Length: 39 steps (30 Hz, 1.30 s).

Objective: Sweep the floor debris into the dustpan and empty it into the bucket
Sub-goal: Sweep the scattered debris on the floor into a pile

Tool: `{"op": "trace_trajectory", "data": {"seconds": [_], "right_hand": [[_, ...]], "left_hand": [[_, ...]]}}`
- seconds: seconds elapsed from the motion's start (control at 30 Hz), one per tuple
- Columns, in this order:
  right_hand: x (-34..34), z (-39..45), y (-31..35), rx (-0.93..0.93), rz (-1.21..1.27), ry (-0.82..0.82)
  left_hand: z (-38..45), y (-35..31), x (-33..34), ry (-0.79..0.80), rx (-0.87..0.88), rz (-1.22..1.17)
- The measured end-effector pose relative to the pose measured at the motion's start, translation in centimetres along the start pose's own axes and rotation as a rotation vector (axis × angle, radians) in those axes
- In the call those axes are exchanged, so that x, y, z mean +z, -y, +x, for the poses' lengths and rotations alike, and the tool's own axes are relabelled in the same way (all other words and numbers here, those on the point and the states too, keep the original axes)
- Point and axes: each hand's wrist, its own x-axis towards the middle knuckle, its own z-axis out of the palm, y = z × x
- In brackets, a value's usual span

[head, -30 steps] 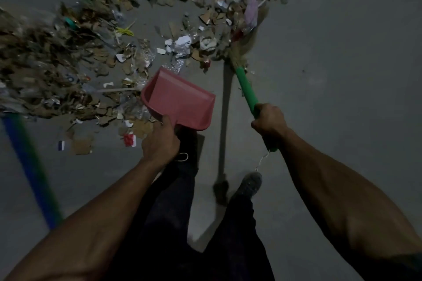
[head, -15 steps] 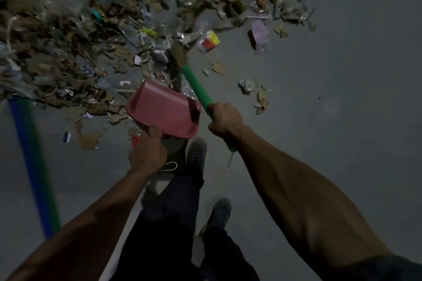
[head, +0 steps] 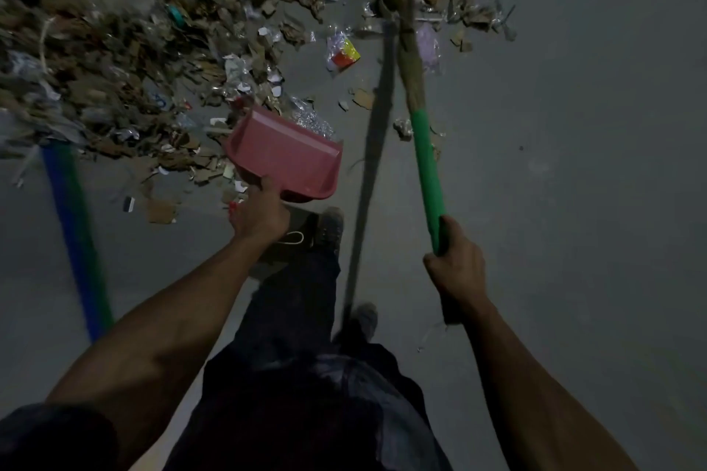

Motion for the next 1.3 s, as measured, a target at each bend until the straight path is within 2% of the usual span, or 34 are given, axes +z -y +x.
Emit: {"op": "trace_trajectory", "data": {"seconds": [0.17, 0.3, 0.43, 0.57, 0.7, 0.8, 0.97, 1.17, 1.3], "right_hand": [[-1.0, 0.3, -4.2, 0.194, -0.003, -0.019], [-0.6, 3.8, -3.1, 0.205, -0.083, 0.091], [2.8, 7.5, 1.6, 0.057, -0.17, 0.224], [6.0, 8.8, 6.6, -0.152, -0.229, 0.286], [6.0, 7.8, 8.9, -0.316, -0.247, 0.284], [4.8, 5.0, 7.7, -0.376, -0.18, 0.24], [3.8, -1.3, 1.9, -0.244, -0.029, 0.14], [2.9, -7.1, -6.5, 0.108, 0.141, 0.051], [1.9, -9.0, -10.9, 0.254, 0.17, 0.012]], "left_hand": [[-0.8, 0.4, 0.7, 0.006, -0.011, -0.004], [-0.6, 0.8, 1.3, 0.004, -0.019, -0.007], [-0.3, 1.5, 2.1, 0.012, -0.018, -0.022], [-0.4, 2.0, 2.8, 0.026, -0.032, -0.028], [-1.1, 2.4, 3.3, 0.007, -0.035, -0.023], [-2.1, 2.2, 3.6, 0.008, -0.048, -0.008], [-4.4, 2.1, 4.1, -0.023, -0.037, -0.006], [-6.9, 1.6, 4.7, -0.034, 0.002, 0.0], [-8.0, 1.8, 5.5, -0.055, 0.031, -0.008]]}}
